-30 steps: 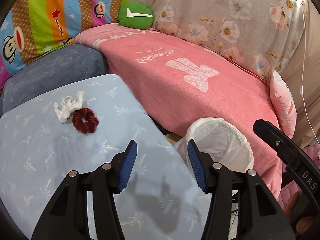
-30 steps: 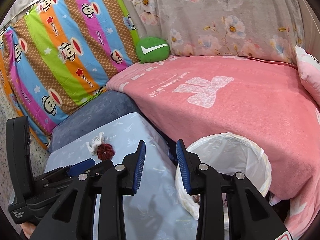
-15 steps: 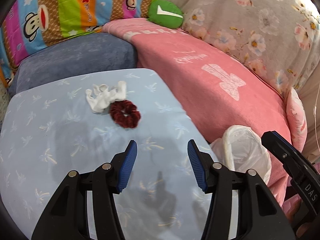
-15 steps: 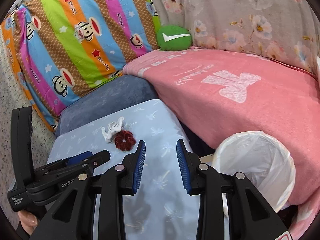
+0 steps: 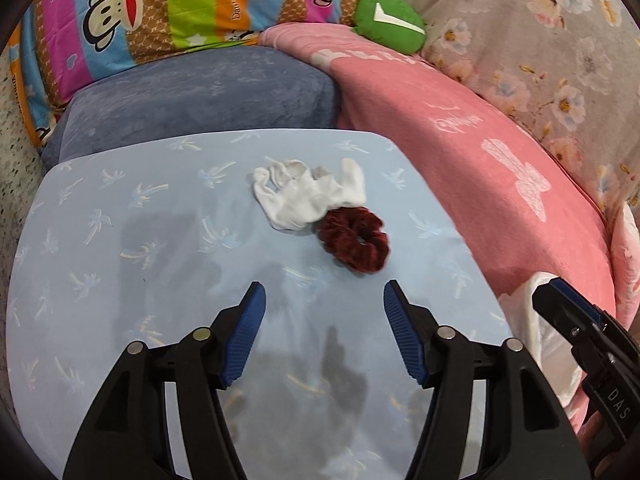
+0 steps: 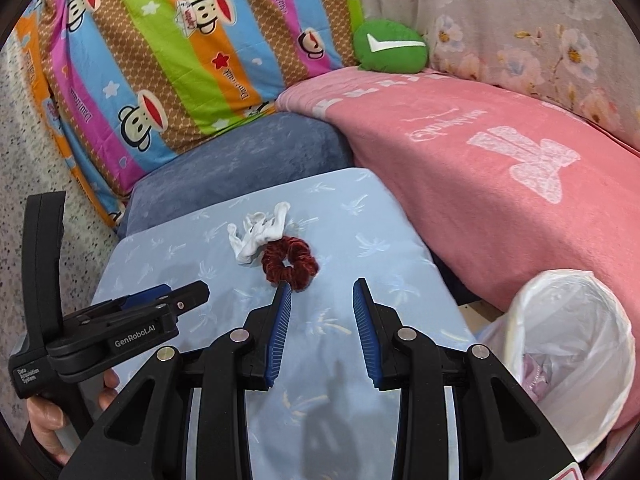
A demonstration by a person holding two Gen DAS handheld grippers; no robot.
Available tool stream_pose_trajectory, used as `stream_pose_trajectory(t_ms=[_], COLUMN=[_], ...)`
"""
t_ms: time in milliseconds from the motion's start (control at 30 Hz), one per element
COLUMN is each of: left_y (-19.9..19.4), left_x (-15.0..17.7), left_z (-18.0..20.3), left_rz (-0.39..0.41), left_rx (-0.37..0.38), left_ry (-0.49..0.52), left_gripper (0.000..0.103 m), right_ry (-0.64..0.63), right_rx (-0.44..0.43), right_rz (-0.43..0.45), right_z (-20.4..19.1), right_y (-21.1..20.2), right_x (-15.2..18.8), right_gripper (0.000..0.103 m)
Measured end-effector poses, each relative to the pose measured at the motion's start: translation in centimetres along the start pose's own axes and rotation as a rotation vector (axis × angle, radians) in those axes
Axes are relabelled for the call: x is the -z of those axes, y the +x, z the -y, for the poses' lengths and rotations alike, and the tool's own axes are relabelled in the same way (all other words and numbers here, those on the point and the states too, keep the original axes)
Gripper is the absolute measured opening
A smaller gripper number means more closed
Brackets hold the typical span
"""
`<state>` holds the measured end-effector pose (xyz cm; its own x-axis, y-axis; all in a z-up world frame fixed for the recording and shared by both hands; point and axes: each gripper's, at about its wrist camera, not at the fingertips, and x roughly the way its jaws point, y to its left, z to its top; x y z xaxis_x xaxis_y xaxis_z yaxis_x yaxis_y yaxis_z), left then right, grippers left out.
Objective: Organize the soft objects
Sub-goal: 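Move both open tools back over the white gloves and red scrunchie, then grasp the white gloves with the left tool while the right tool grasps the red scrunchie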
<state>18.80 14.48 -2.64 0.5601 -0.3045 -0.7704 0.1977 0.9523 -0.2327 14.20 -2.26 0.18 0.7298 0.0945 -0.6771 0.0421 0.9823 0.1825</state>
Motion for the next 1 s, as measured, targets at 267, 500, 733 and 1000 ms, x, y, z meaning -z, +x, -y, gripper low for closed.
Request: stream_pose_trajectory(t_ms=[267,500,733,1000], left_y=[4.0,8.1,10.8,11.6], left_x=[-2.8,-4.9,-5.5,-4.7], left_z=[-2.1,-2.4,-2.7,-2.8], left_rz=[-0.028,-0.057,-0.080,-0.087], left_rx=[-0.013,0.001,0.029,0.078], left_ry=[-0.010,-0.016,-0.029,-0.027], left_gripper=[0.063,0.063,0.063,0.043], right_ry=[-0.008,-0.010,-0.005,0.004], right_rx=[-0.012,-0.012,-0.012,-0.034], right_rz=[-0.067,-0.107,-0.151,-0.181], right_z=[-1.9,-2.3,-2.0,-1.8], right_y=[7.3,12.8,17.1,19.3], right_x=[-1.2,-2.1,-2.2,-1.1], right_gripper=[0.034,0.034,0.034,0.034])
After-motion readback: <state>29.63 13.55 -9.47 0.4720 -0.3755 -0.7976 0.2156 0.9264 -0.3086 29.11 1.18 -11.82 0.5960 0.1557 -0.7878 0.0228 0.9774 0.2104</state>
